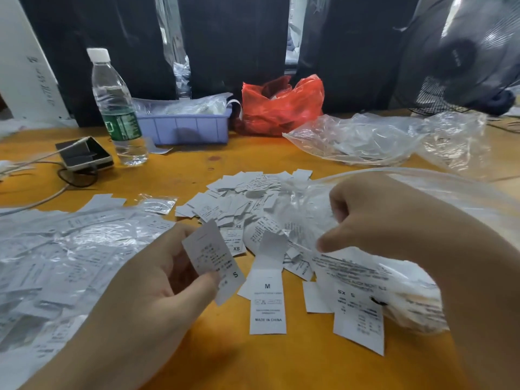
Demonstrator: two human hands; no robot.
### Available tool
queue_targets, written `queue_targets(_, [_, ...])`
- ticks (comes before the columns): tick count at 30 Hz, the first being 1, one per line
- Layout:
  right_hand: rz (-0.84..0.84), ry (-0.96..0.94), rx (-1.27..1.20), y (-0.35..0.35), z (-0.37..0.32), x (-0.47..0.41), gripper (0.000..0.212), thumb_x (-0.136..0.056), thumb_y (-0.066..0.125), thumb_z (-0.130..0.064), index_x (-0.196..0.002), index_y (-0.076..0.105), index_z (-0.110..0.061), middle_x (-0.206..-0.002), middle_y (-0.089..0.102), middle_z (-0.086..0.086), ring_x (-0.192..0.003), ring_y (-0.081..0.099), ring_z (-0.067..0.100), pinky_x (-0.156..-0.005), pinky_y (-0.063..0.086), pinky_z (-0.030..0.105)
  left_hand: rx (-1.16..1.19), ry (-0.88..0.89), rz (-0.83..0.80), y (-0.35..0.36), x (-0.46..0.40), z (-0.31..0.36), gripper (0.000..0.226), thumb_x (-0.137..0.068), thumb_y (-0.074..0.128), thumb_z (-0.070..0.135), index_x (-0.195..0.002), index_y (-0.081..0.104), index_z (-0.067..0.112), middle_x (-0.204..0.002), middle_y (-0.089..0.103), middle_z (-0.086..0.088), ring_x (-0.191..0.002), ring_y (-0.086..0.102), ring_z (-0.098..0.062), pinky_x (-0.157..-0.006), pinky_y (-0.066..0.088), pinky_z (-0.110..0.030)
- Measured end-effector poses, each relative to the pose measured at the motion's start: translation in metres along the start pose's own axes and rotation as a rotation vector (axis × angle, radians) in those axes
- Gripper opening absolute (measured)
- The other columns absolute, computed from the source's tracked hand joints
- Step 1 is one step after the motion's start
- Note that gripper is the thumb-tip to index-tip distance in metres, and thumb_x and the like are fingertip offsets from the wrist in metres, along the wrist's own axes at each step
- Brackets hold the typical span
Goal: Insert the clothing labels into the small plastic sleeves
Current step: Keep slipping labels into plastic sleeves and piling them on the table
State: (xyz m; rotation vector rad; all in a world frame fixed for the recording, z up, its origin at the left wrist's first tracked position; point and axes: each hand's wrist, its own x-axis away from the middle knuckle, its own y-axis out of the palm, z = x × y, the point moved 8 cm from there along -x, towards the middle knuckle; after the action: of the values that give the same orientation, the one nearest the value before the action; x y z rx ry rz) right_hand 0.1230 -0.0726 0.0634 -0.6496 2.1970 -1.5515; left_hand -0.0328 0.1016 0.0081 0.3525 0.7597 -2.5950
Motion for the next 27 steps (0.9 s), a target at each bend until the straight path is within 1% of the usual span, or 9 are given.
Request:
queue_targets(2, [0.053, 0.027, 0.01, -0.003, 0.001, -0.001, 0.048, -0.06, 0.086, -0.047, -0.058, 0.049, -0.016, -0.047, 0.051, -0.005, -0.048, 0.05, 0.013, -0.048, 0.034, 0.026, 0.002, -0.047, 0.002, 0.0, 0.002, 0.002, 0.039, -0.062, 0.057, 0.056, -0.098, 0.062, 0.045, -0.085, 0.073, 0.011, -0.065, 0.065, -0.008, -0.06, 0.057, -0.03])
queue_targets(4, [0.114, 0.064, 0.004, -0.009, 0.003, -0.001, 0.054, -0.06, 0.08, -0.061, -0.055, 0.049, -0.016, -0.038, 0.049, -0.005, -0.045, 0.051, 0.013, -0.047, 0.033, 0.026, -0.029, -0.056, 0.037, -0.001, 0.003, 0.0, 0.039, -0.062, 0.055, 0.057, -0.099, 0.061, 0.044, -0.083, 0.074, 0.01, -0.062, 0.064, -0.009, -0.061, 0.055, -0.041])
queue_targets(7, [0.146, 0.092, -0.028, -0.013, 0.003, 0.0, 0.064, -0.056, 0.067, -0.076, -0.054, 0.048, -0.016, -0.042, 0.049, -0.004, -0.046, 0.05, 0.015, -0.048, 0.031, 0.027, 0.006, -0.081, 0.04, -0.002, 0.002, 0.002, 0.04, -0.062, 0.055, 0.056, -0.099, 0.061, 0.043, -0.084, 0.074, 0.012, -0.067, 0.066, -0.008, -0.061, 0.053, -0.042])
queue_targets(9, [0.131, 0.094, -0.05, -0.011, -0.001, 0.001, 0.068, -0.053, 0.059, -0.082, -0.052, 0.045, -0.015, -0.046, 0.048, -0.002, -0.045, 0.046, 0.015, -0.048, 0.031, 0.029, -0.016, -0.082, 0.029, -0.001, 0.003, 0.001, 0.043, -0.061, 0.055, 0.057, -0.102, 0.061, 0.043, -0.085, 0.074, 0.01, -0.067, 0.066, -0.015, -0.062, 0.055, -0.047])
queue_targets(11, [0.122, 0.087, -0.077, -0.008, -0.006, 0.002, 0.068, -0.055, 0.054, -0.083, -0.052, 0.046, -0.016, -0.049, 0.049, -0.001, -0.048, 0.047, 0.016, -0.049, 0.033, 0.03, 0.004, -0.071, 0.02, 0.0, 0.002, 0.001, 0.043, -0.061, 0.056, 0.056, -0.101, 0.061, 0.042, -0.087, 0.074, 0.01, -0.067, 0.066, -0.015, -0.062, 0.057, -0.04])
queue_targets(13, [0.124, 0.071, -0.084, -0.006, -0.011, 0.004, 0.065, -0.061, 0.053, -0.081, -0.056, 0.047, -0.017, -0.056, 0.051, 0.0, -0.052, 0.047, 0.016, -0.051, 0.034, 0.031, 0.05, -0.05, 0.033, -0.002, 0.001, 0.0, 0.04, -0.059, 0.061, 0.053, -0.097, 0.064, 0.04, -0.09, 0.074, 0.01, -0.072, 0.066, -0.006, -0.061, 0.055, -0.022])
queue_targets(15, [0.131, 0.045, -0.075, -0.004, -0.017, 0.006, 0.059, -0.064, 0.052, -0.077, -0.059, 0.046, -0.019, -0.061, 0.05, -0.001, -0.055, 0.046, 0.015, -0.051, 0.032, 0.031, 0.093, -0.058, 0.019, -0.002, 0.0, -0.003, 0.039, -0.059, 0.065, 0.05, -0.096, 0.065, 0.041, -0.092, 0.074, 0.01, -0.076, 0.067, -0.001, -0.066, 0.051, -0.011])
queue_targets(21, [0.121, 0.005, -0.073, 0.004, -0.027, 0.011, 0.05, -0.076, 0.054, -0.069, -0.065, 0.042, -0.022, -0.068, 0.046, -0.005, -0.058, 0.04, 0.011, -0.052, 0.027, 0.028, 0.112, -0.047, 0.021, 0.0, -0.001, -0.007, 0.039, -0.059, 0.066, 0.049, -0.097, 0.066, 0.04, -0.092, 0.074, 0.009, -0.075, 0.066, 0.0, -0.067, 0.05, -0.011])
queue_targets(27, [0.161, -0.04, -0.088, 0.002, -0.033, 0.014, 0.043, -0.079, 0.046, -0.067, -0.069, 0.031, -0.028, -0.072, 0.039, -0.008, -0.061, 0.035, 0.009, -0.052, 0.024, 0.029, 0.096, -0.045, 0.043, 0.0, -0.002, -0.006, 0.042, -0.059, 0.064, 0.051, -0.099, 0.066, 0.039, -0.091, 0.074, 0.009, -0.072, 0.064, 0.002, -0.067, 0.051, -0.012])
